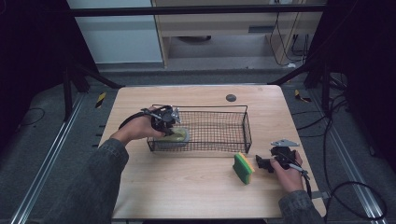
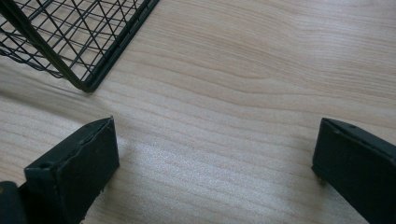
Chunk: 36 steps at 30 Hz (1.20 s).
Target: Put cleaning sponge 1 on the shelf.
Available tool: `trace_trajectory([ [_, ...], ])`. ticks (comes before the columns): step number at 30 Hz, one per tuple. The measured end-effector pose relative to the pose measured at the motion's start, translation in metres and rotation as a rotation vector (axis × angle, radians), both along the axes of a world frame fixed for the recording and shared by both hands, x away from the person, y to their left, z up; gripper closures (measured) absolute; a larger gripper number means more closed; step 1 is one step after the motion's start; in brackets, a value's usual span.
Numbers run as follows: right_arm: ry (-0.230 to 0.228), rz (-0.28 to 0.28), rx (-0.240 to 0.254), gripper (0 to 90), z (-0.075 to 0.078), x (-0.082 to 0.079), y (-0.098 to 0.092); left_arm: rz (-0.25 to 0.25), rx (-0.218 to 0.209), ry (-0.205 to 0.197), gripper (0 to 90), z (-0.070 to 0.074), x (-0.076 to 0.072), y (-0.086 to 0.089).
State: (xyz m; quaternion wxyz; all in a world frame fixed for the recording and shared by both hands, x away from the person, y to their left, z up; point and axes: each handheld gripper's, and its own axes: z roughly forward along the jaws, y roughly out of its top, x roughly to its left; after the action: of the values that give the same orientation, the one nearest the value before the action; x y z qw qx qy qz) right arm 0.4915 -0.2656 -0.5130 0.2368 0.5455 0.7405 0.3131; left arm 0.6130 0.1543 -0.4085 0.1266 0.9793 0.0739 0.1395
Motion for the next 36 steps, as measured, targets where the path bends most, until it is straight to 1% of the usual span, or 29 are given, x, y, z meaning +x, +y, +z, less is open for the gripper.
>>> trace_trajectory([
  [2,0.0,0.0,0.0,0.6,0.0,0.0,0.0,0.0,-0.025,-0.006,65.5,0.005,-0.002,0.001],
  [3,0.0,0.0,0.0,0.6,0.0,0.0,0.0,0.001,-0.031,-0.009,65.3,0.007,-0.003,0.001],
  [4,0.0,0.001,0.0,0.6,0.0,0.0,0.0,0.009,-0.055,-0.017,65.1,0.01,-0.005,0.002],
  [6,0.0,0.0,0.0,0.6,0.0,0.0,0.0,0.014,-0.075,-0.03,64.1,0.016,-0.007,0.003],
  [9,0.0,0.0,0.0,0.6,0.0,0.0,0.0,0.039,-0.098,-0.065,60.0,0.024,-0.01,0.005],
  [12,0.0,0.0,0.0,0.6,0.0,0.0,0.0,0.082,-0.119,-0.099,54.0,0.031,-0.011,0.006],
  [14,0.0,-0.001,0.0,0.6,0.0,0.0,0.0,0.1,-0.125,-0.12,48.2,0.035,-0.012,0.006],
  [15,0.0,-0.001,0.0,0.6,0.0,0.0,0.0,0.117,-0.13,-0.13,43.8,0.037,-0.013,0.006],
  [17,0.003,-0.003,0.006,0.6,0.0,0.0,0.0,0.144,-0.155,-0.144,37.0,0.043,-0.016,0.006],
  [20,0.002,-0.008,0.007,0.6,0.0,0.0,0.001,0.172,-0.176,-0.166,22.4,0.049,-0.021,0.005],
  [23,-0.001,-0.008,0.009,0.6,0.0,0.0,0.001,0.21,-0.238,-0.166,18.3,0.052,-0.027,0.005],
  [25,0.0,-0.01,0.008,0.6,0.0,0.0,0.001,0.234,-0.263,-0.168,14.7,0.051,-0.032,0.005],
  [26,0.0,-0.011,0.009,0.6,0.0,0.0,0.001,0.239,-0.265,-0.174,12.9,0.051,-0.034,0.005],
  [28,0.001,-0.013,0.01,0.6,0.0,0.0,0.001,0.251,-0.274,-0.175,10.6,0.05,-0.038,0.006],
  [29,0.0,-0.013,0.009,0.6,0.0,0.0,0.001,0.258,-0.286,-0.175,9.3,0.05,-0.04,0.006],
  [32,0.0,-0.013,0.009,0.6,0.0,0.0,0.001,0.269,-0.31,-0.179,8.6,0.05,-0.045,0.008],
  [34,0.0,-0.013,0.009,0.6,0.0,0.0,0.001,0.279,-0.333,-0.172,8.2,0.05,-0.048,0.01],
  [36,0.0,-0.013,0.008,0.6,0.0,0.0,0.001,0.287,-0.341,-0.175,8.1,0.05,-0.05,0.012],
])
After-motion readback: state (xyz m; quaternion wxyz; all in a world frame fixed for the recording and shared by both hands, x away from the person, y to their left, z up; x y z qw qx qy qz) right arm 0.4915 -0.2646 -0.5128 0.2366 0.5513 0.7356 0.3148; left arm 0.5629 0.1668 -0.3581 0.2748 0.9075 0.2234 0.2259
